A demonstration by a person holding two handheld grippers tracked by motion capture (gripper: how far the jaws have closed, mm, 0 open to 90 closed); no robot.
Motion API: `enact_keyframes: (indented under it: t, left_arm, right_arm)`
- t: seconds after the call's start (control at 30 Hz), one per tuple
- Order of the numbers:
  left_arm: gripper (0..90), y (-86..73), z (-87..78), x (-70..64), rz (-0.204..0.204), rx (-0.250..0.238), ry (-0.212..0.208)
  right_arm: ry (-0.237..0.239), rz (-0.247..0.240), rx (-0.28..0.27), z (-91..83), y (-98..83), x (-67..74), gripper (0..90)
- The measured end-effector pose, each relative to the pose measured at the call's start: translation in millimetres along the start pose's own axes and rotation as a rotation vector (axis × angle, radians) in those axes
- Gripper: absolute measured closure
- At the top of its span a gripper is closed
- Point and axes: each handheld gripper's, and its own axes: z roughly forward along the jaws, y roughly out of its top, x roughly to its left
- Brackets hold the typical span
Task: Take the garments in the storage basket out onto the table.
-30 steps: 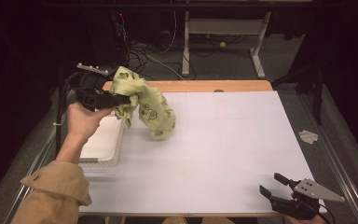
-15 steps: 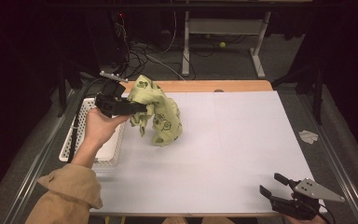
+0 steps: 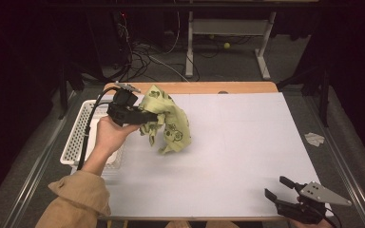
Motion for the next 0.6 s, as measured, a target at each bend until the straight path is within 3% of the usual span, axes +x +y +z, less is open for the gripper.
enact_keyframes:
  t: [0.2,0.6]
  left_arm:
    - [56.3,-7.2,13.1,-0.7,0.015,0.042,0.021]
    - [54.8,-20.8,38.4,-2.0,0.01,0.062,0.007]
  right_arm:
    - [0.002,0.003,0.0,0.0,0.0,-0.1,27.2]
    - [0.0,0.0,0.0,0.1,0.0,0.0,27.2]
